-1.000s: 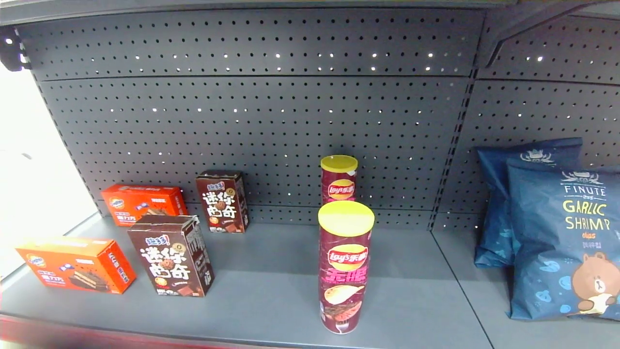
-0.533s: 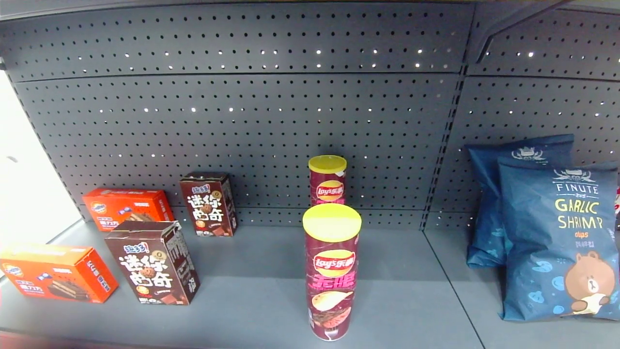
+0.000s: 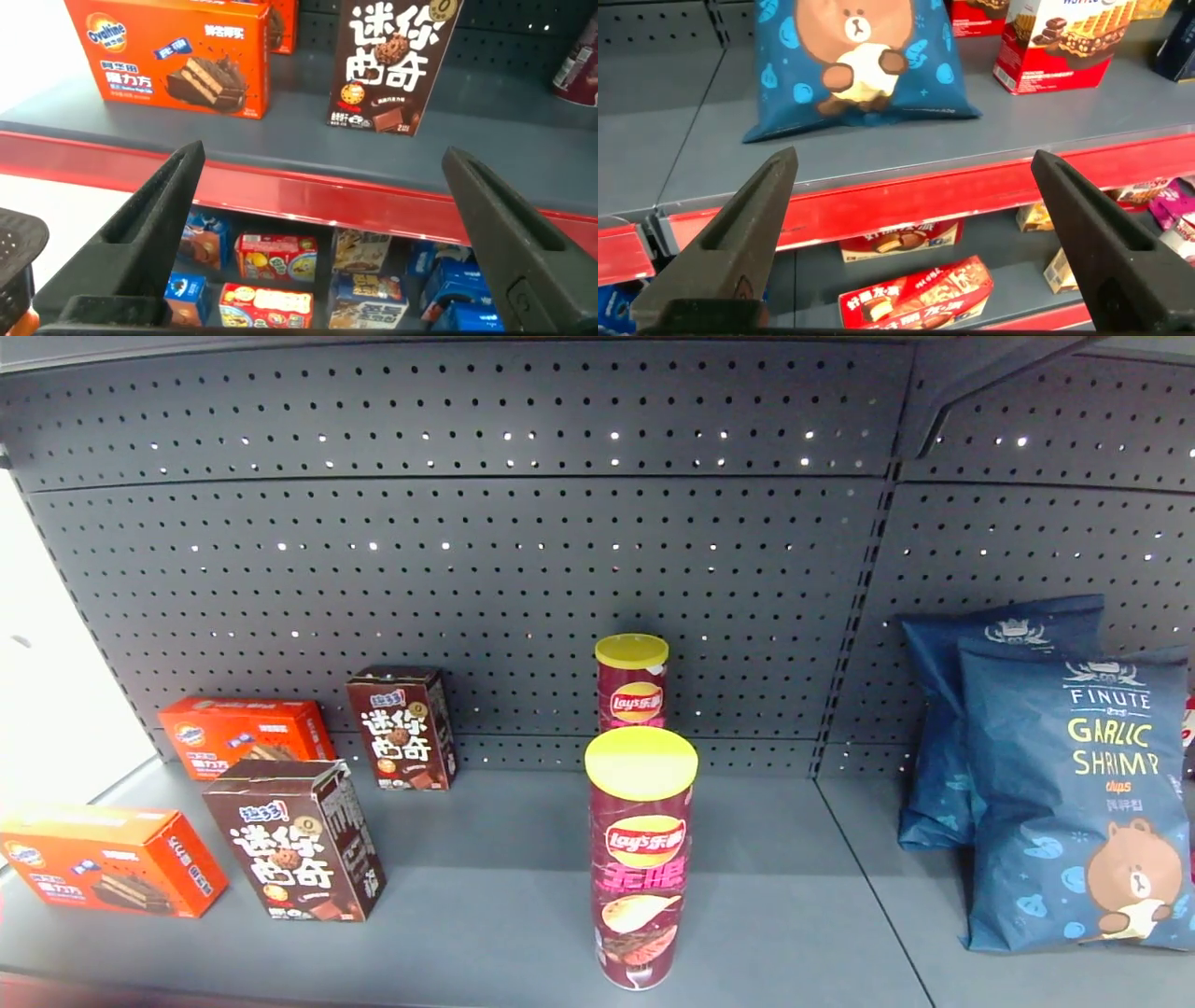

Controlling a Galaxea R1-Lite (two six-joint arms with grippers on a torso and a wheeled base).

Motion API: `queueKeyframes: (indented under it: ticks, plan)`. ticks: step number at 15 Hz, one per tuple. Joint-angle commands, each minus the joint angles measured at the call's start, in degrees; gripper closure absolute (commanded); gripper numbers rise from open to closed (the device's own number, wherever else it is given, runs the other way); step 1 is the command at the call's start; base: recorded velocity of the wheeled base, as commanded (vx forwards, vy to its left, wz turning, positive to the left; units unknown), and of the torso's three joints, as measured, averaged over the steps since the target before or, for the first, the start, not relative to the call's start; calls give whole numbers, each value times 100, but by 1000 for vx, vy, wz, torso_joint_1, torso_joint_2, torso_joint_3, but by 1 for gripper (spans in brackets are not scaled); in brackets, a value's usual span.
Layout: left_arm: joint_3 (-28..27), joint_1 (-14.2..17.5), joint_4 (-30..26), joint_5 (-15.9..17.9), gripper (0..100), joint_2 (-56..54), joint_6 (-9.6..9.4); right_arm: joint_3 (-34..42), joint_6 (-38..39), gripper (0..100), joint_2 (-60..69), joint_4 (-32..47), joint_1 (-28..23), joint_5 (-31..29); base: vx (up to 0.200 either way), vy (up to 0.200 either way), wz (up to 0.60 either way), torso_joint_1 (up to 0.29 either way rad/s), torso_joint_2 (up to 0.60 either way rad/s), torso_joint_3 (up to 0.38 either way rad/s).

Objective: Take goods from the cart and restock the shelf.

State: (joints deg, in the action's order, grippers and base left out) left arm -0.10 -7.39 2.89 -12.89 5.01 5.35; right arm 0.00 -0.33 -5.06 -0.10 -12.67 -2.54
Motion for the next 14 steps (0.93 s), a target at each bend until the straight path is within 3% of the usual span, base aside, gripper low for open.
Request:
queueKeyframes:
  ticks: [1, 4, 14]
  plan:
    - [1, 0, 1, -3, 0, 26, 1, 0, -2, 0, -21, -8, 1, -1, 0, 0, 0, 0, 0, 0]
    - [1, 0, 1, -3, 0, 18, 168, 0, -2, 0, -21, -8, 1, -1, 0, 67, 0, 2, 1, 1]
    - [1, -8, 1, 5, 0, 26, 177, 0, -2, 0, -21, -8, 1, -1, 0, 0, 0, 0, 0, 0]
